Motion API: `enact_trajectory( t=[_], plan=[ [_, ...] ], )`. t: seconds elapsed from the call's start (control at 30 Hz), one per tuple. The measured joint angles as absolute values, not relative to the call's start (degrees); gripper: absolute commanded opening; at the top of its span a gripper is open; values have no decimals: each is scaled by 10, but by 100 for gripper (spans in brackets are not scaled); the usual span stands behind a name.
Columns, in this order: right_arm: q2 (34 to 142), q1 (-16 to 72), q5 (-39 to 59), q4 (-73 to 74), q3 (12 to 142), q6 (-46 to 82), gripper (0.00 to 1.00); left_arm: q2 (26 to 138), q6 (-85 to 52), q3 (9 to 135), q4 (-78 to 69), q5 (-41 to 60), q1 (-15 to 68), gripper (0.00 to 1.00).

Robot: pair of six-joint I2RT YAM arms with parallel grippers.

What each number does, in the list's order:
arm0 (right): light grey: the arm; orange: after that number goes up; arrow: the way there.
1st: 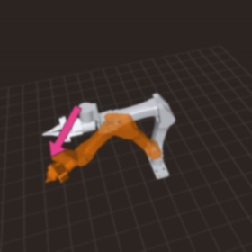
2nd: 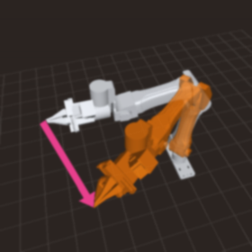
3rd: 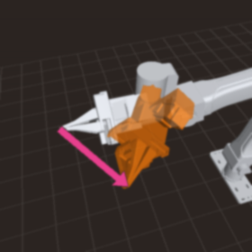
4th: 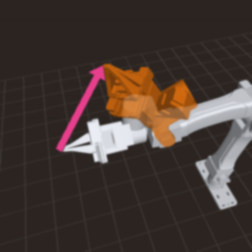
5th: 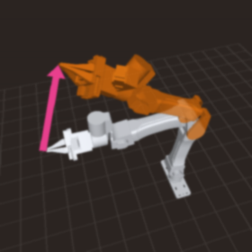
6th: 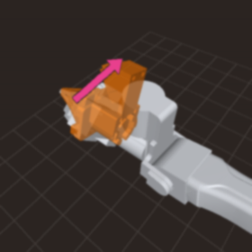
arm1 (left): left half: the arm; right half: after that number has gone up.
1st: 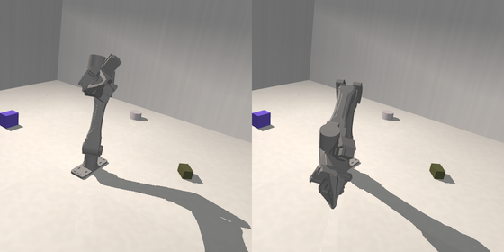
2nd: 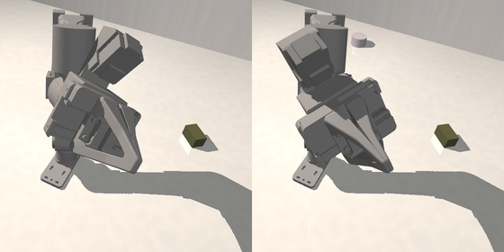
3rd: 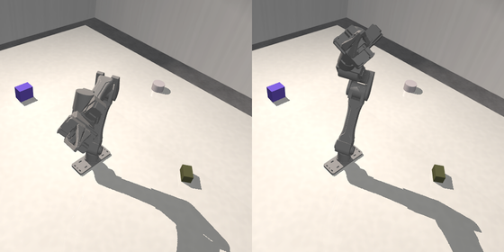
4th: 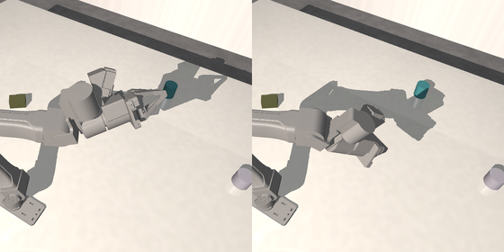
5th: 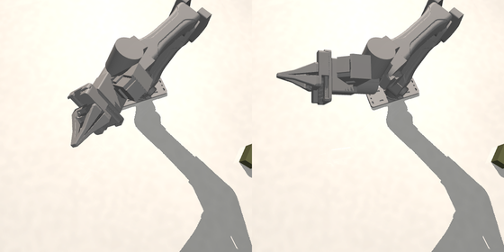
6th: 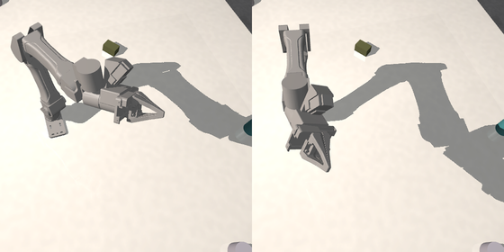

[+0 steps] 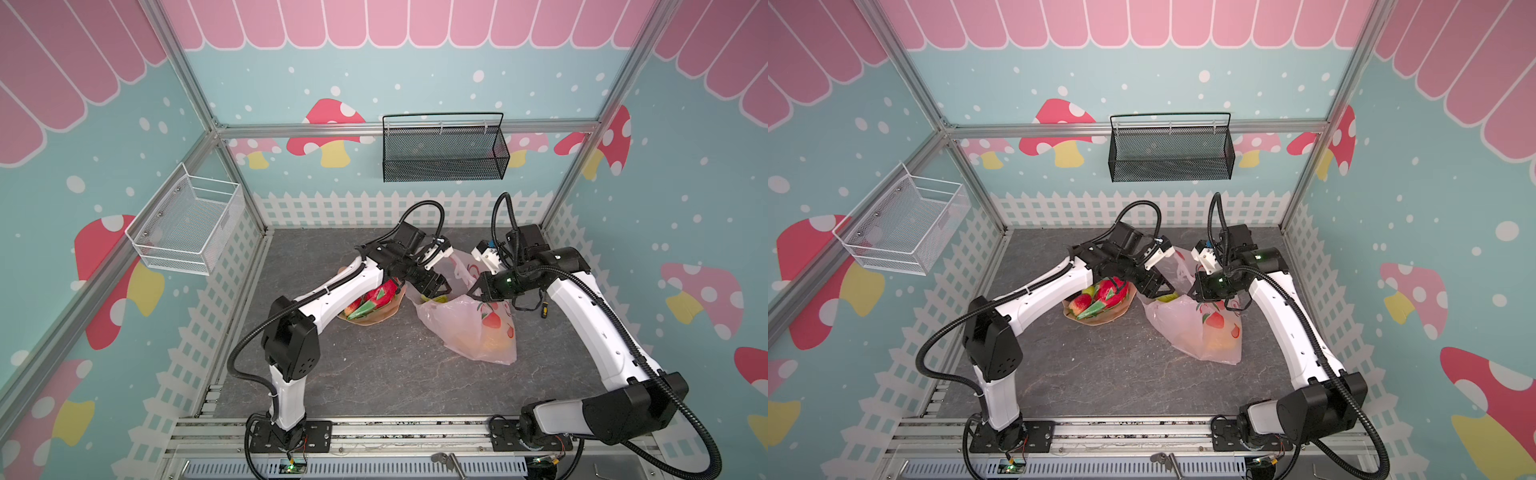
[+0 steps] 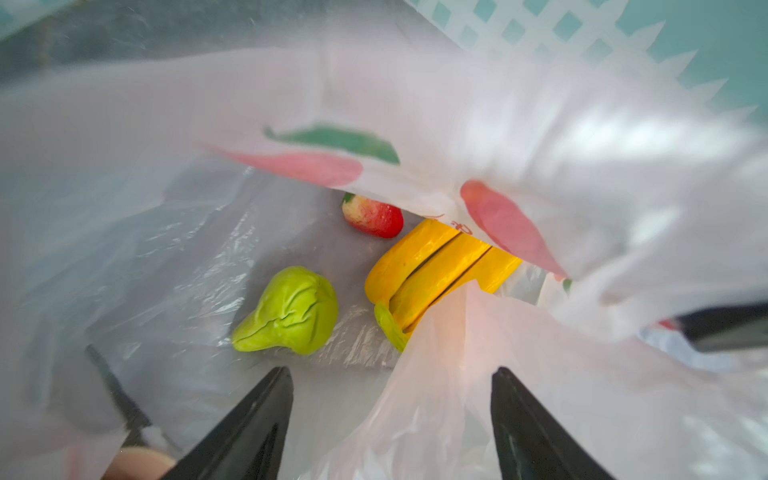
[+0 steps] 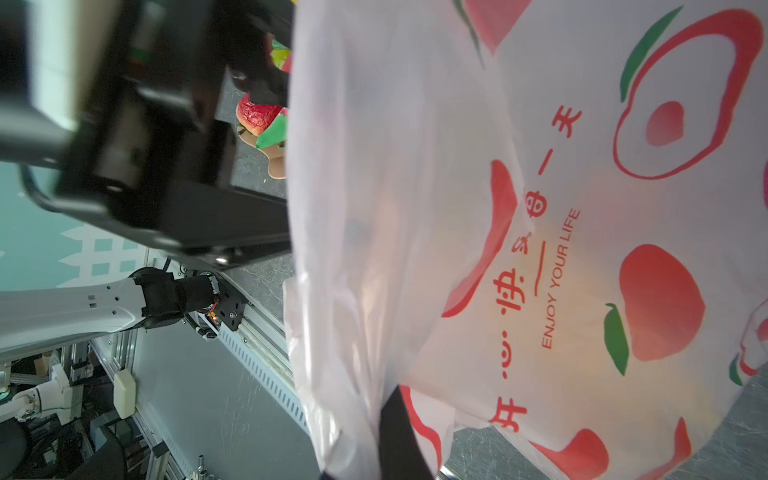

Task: Place the fruits into the plastic bag
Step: 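Raise the open left gripper out of the bag toward the bowl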

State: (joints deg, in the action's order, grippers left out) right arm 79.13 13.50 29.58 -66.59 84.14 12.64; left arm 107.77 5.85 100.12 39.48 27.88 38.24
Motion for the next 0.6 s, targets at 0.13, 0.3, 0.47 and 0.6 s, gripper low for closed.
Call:
enact_trajectory(
  t=[0.13, 0.3, 0.47, 0.6],
  plan=[
    [791, 135, 296, -666, 841, 127, 0, 1010, 49, 960, 382, 277, 365, 76],
    [791, 135, 296, -665, 841, 127, 0, 942, 48, 902, 387, 271, 348, 75],
    [791, 135, 296, -664, 841, 127, 0, 900, 39, 863, 414, 243, 308, 75],
    [792, 135, 296, -664, 842, 126, 0, 875, 1, 829, 426, 195, 255, 75]
  ],
)
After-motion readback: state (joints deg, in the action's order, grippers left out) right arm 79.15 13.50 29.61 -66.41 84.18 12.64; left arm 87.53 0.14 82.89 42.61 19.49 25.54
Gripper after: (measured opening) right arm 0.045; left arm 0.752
